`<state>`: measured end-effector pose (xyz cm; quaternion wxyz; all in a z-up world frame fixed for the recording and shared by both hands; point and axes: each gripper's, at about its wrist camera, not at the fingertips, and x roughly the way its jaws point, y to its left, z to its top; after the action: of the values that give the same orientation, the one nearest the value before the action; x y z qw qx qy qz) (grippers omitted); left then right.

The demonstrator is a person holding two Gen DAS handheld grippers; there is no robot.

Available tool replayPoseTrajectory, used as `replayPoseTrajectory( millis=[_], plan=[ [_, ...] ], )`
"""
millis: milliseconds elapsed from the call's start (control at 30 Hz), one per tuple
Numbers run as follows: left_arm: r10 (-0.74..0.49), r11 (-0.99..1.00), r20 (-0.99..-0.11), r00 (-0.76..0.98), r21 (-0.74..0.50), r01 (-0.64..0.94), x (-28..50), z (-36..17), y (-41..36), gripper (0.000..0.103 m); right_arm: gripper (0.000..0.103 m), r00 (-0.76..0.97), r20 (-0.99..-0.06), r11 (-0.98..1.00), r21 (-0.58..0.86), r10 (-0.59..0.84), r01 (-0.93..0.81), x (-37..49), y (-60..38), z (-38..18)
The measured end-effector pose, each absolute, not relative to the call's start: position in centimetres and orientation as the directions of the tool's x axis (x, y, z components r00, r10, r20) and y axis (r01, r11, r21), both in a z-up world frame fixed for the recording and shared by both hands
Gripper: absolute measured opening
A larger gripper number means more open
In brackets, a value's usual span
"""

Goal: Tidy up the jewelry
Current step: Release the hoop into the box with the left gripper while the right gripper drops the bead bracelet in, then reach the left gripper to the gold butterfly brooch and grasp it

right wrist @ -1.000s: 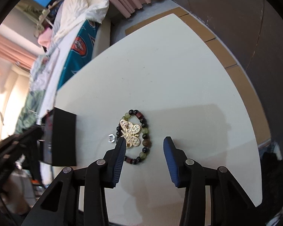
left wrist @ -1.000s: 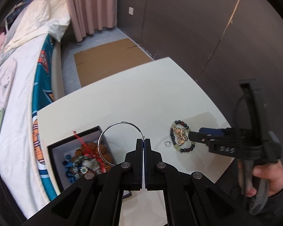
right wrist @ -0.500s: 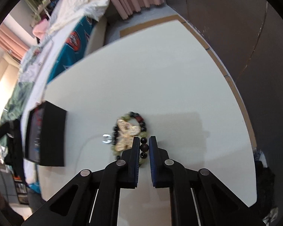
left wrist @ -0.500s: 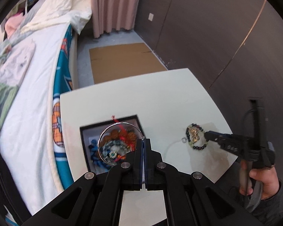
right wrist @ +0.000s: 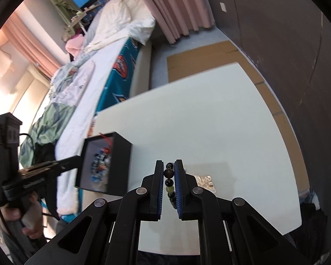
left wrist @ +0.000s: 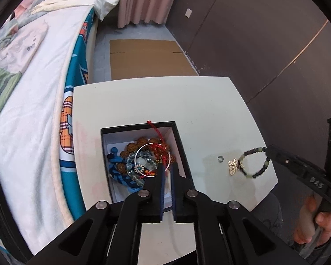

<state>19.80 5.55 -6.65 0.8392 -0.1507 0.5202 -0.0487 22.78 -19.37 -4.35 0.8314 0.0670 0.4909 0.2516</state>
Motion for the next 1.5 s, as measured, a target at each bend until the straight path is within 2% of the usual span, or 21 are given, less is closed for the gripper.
replayPoseTrajectory(
  millis=[67, 133, 200, 500, 767, 867, 900, 967, 1033, 1100, 1500],
  plan=[
    [-0.236, 0.947, -0.852, 0.468, -0.31, -0.086, 19.4, -6.5, 6.1, 0.027, 0.011, 0.396, -0.773, 0.857, 0.359, 0.495, -0.37, 22.6, -18.6, -3.5],
    [-0.227, 0.944, -0.841, 0.491, -0.313, -0.1, 18.9, -6.2, 6.8, 0.063, 0.011, 0.398, -0.764, 0.848, 0.361, 0.507, -0.387, 22.5, -17.9, -2.8],
    [-0.218, 0.939, -0.824, 0.523, -0.323, -0.116, 18.4, -5.7, 7.6, 0.073, 0.011, 0.398, -0.756, 0.839, 0.363, 0.519, -0.405, 22.3, -17.0, -2.2],
    [-0.196, 0.92, -0.8, 0.566, -0.35, -0.177, 16.4, -4.8, 10.9, 0.073, 0.011, 0.355, -0.728, 0.777, 0.382, 0.587, -0.5, 21.7, -11.7, -0.1],
    [-0.176, 0.908, -0.798, 0.577, -0.358, -0.218, 15.3, -4.7, 12.8, 0.073, 0.011, 0.298, -0.699, 0.713, 0.426, 0.65, -0.557, 22.3, -7.8, -0.6],
    [-0.176, 0.905, -0.796, 0.579, -0.362, -0.222, 15.1, -4.7, 13.0, 0.073, 0.012, 0.324, -0.788, 0.815, 0.351, 0.523, -0.462, 24.4, -7.7, -3.5],
    [-0.177, 0.907, -0.795, 0.58, -0.36, -0.217, 15.0, -4.6, 13.0, 0.073, 0.012, 0.297, -0.799, 0.816, 0.367, 0.522, -0.446, 24.8, -7.9, -4.2],
    [-0.184, 0.909, -0.791, 0.583, -0.363, -0.205, 15.0, -4.6, 12.9, 0.073, 0.02, 0.238, -0.794, 0.794, 0.431, 0.559, -0.428, 25.0, -8.8, -5.4],
    [-0.19, 0.911, -0.789, 0.584, -0.364, -0.196, 15.1, -4.6, 12.7, 0.073, 0.057, 0.246, -0.79, 0.798, 0.438, 0.562, -0.415, 24.7, -9.8, -5.7],
    [-0.193, 0.912, -0.788, 0.584, -0.364, -0.191, 15.4, -4.6, 12.4, 0.073, 0.068, 0.289, -0.782, 0.81, 0.423, 0.552, -0.406, 24.3, -11.0, -5.5],
    [-0.23, 0.929, -0.79, 0.568, -0.353, -0.114, 17.5, -4.4, 8.3, 0.073, 0.068, 0.32, -0.787, 0.84, 0.43, 0.528, -0.33, 24.4, -17.0, -5.6]
  ],
)
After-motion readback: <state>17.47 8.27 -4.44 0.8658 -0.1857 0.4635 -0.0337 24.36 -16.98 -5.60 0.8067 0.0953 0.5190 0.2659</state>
